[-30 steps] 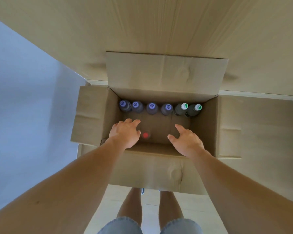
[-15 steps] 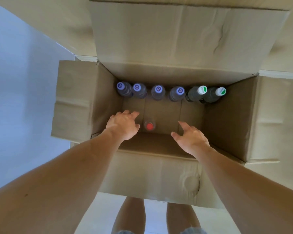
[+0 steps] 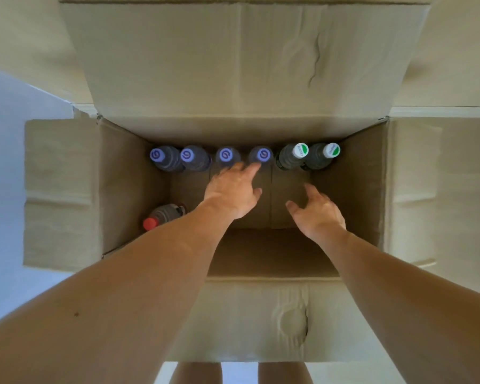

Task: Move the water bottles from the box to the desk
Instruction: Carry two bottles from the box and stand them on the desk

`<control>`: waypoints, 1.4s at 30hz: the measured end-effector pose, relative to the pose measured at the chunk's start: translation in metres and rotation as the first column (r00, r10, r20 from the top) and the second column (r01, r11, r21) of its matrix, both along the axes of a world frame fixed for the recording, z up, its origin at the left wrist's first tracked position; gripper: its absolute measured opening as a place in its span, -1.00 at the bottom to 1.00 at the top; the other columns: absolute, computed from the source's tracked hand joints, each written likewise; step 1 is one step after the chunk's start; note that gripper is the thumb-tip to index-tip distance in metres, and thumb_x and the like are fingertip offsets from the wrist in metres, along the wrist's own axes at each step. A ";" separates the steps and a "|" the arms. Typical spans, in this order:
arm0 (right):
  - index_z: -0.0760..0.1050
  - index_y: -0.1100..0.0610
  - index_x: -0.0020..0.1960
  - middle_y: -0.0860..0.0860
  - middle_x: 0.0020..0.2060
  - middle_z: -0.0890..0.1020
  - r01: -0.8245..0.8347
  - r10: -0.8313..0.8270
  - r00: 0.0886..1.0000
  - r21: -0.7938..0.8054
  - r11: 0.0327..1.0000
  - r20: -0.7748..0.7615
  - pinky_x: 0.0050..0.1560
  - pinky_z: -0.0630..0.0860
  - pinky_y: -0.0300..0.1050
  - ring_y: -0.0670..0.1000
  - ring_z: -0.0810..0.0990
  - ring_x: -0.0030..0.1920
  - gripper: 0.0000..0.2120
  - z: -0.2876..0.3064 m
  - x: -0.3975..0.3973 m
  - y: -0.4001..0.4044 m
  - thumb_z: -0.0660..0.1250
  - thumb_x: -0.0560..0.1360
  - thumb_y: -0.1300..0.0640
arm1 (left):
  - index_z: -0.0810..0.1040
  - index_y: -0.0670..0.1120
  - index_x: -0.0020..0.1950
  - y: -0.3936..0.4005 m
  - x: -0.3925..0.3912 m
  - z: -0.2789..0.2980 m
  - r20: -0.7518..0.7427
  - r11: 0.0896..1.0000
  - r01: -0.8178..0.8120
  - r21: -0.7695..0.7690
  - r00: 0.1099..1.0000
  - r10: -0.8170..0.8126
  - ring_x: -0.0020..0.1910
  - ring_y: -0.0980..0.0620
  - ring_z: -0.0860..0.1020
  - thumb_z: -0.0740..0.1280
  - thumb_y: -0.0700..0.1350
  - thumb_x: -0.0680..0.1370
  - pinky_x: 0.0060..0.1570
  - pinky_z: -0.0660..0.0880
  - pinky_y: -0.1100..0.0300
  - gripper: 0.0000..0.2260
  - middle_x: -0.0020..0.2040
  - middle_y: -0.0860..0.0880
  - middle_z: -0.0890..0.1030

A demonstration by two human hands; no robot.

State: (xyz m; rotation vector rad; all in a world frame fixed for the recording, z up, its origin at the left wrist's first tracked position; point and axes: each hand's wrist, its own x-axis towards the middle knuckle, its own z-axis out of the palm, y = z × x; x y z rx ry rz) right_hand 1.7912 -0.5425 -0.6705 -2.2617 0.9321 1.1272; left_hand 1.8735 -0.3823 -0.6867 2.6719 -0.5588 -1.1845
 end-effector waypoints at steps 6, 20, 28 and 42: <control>-0.01 0.01 0.63 0.17 0.46 0.35 0.078 -0.070 0.991 -0.063 0.995 0.112 0.32 0.42 0.10 0.22 0.39 0.42 -0.29 -0.013 0.014 -0.013 0.26 0.62 -0.09 | 0.13 0.08 0.62 -0.043 0.012 -0.020 0.028 0.997 0.006 -0.081 1.000 -0.004 0.45 -0.19 0.38 0.26 0.12 0.63 0.36 0.41 -0.12 -0.40 0.54 -0.10 0.32; -0.15 -0.04 0.64 0.19 0.41 0.33 0.185 -0.150 0.958 -0.127 0.975 0.244 0.28 0.42 0.03 0.19 0.44 0.35 -0.19 -0.032 0.041 -0.039 0.28 0.59 0.24 | 0.32 0.11 0.53 -0.087 0.027 -0.061 0.133 0.975 0.037 -0.218 0.991 -0.008 0.29 -0.22 0.50 0.34 0.02 0.60 0.21 0.48 -0.10 -0.50 0.33 -0.14 0.49; -0.10 -0.03 0.64 0.18 0.43 0.32 0.161 -0.128 0.955 -0.104 0.981 0.268 0.30 0.41 0.01 0.19 0.42 0.38 -0.16 -0.036 0.046 -0.048 0.29 0.55 0.32 | 0.51 -0.05 0.34 -0.096 0.032 -0.063 0.142 0.955 -0.010 -0.297 0.988 0.054 0.18 -0.24 0.53 0.36 -0.05 0.59 0.04 0.51 -0.07 -0.68 0.19 -0.18 0.56; 0.28 0.18 0.44 0.26 0.27 0.46 0.020 0.043 0.968 -0.248 0.969 0.248 0.22 0.50 0.15 0.32 0.52 0.24 -0.51 -0.051 0.046 -0.052 0.30 0.55 0.35 | 0.51 -0.14 0.34 -0.059 0.002 -0.056 0.143 0.929 0.043 -0.368 0.990 0.010 0.12 -0.20 0.61 0.36 -0.22 0.59 0.02 0.57 -0.10 -0.69 0.15 -0.18 0.63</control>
